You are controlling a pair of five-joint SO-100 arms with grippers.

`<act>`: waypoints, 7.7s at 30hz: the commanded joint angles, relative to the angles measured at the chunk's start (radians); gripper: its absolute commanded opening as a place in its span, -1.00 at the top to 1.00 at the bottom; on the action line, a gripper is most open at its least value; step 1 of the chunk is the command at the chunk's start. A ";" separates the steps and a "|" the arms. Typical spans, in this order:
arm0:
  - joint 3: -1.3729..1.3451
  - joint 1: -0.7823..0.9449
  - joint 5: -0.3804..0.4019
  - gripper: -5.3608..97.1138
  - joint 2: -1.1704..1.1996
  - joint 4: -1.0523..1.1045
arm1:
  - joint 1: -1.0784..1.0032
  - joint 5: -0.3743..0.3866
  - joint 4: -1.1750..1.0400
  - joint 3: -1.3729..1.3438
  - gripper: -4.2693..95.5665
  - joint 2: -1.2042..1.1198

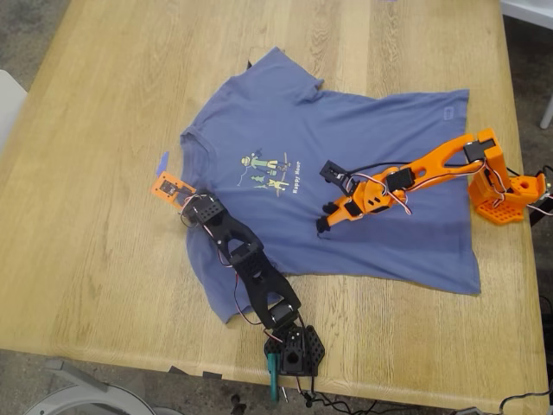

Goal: Fold a T-shirt

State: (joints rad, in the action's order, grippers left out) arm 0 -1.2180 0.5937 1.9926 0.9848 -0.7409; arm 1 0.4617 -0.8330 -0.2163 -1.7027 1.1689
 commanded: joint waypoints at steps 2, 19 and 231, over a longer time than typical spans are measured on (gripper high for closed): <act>-0.029 -0.049 0.008 0.90 0.163 -0.025 | 0.098 0.037 -0.012 0.011 0.39 -0.018; -0.327 -0.049 0.003 0.90 0.502 -0.061 | 0.086 0.026 -0.376 0.291 0.54 -0.193; 1.548 -1.480 -0.635 -0.63 -0.765 -0.558 | -0.899 -0.163 -0.752 1.269 0.92 -0.430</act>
State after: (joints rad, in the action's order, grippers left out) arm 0 0.2546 -0.9173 1.3883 0.1841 -1.3254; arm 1 -0.4234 -0.9971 -0.9649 -0.4955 0.7240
